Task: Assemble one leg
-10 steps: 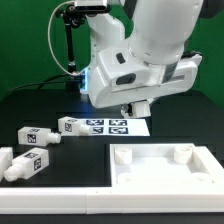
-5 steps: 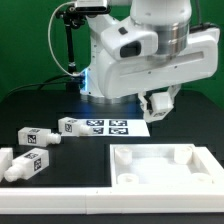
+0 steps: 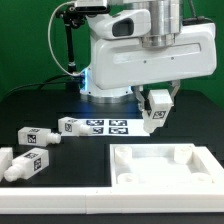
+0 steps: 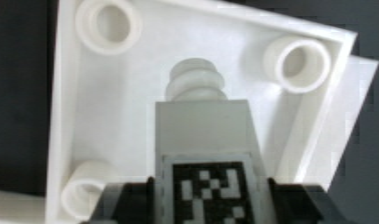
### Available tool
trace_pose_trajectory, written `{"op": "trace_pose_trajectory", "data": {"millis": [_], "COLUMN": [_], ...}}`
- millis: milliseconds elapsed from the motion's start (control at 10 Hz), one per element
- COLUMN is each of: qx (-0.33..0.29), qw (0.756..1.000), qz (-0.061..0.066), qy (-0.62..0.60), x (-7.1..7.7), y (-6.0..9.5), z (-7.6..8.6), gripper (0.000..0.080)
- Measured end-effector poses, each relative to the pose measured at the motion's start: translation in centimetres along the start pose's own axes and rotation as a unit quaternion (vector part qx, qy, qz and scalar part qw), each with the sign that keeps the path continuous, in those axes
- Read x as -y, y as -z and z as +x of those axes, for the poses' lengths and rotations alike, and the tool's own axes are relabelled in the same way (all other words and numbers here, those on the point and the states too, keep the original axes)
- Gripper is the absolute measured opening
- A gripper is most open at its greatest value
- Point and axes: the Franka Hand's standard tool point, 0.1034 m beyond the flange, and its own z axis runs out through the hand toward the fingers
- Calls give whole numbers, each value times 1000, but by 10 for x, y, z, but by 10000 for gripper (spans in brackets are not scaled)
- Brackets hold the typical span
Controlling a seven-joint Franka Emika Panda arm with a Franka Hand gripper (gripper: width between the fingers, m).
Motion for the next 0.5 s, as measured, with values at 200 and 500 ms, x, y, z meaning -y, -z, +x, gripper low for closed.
{"op": "trace_pose_trajectory", "data": {"millis": [200,500], "qx": [-64,-211], "qw": [998,976], "qz": [-5,-35], "qy": [-9,-28], "x": [11,27], "y": [-4,-5], "z": [19,57], "gripper": [284,284]}}
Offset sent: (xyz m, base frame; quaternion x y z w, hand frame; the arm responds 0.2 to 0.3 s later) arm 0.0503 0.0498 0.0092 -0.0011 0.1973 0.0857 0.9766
